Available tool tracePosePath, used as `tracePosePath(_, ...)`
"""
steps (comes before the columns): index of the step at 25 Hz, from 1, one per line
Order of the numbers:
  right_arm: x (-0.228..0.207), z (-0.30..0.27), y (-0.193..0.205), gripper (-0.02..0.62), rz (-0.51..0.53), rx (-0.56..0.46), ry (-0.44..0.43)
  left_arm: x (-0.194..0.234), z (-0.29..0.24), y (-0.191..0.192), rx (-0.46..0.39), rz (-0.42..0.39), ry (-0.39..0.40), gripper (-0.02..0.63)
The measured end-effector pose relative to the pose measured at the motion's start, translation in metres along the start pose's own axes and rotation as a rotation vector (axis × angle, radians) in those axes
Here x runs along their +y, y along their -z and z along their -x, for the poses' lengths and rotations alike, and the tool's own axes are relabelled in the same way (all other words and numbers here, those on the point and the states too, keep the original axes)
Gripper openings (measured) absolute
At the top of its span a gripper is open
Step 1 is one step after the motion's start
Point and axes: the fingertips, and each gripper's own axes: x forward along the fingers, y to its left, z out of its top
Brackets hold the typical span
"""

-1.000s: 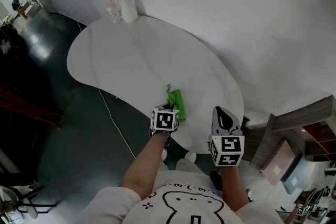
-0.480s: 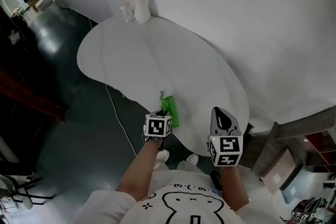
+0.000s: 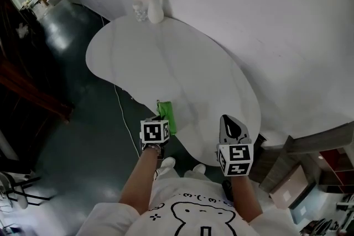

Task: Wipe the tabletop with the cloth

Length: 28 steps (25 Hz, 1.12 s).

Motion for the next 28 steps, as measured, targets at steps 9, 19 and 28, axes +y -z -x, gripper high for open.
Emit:
tracePosePath(9, -0.024, 0.008, 0.016, -0.002, -0.022, 0.019, -0.037, -0.051, 0.040, -0.095, -0.246, -0.040, 0.030, 0.057)
tracePosePath(19, -0.062, 0.002, 0.018, -0.002, -0.105, 0.014, 0.032, -0.155, 0.010, -0.189, -0.310, -0.231, 0.218, 0.057)
tracePosePath(28, -0.088, -0.020, 0.016, -0.002, -0.182, 0.039, 0.120, -0.227, -0.066, -0.229, -0.225, -0.344, 0.386, 0.057)
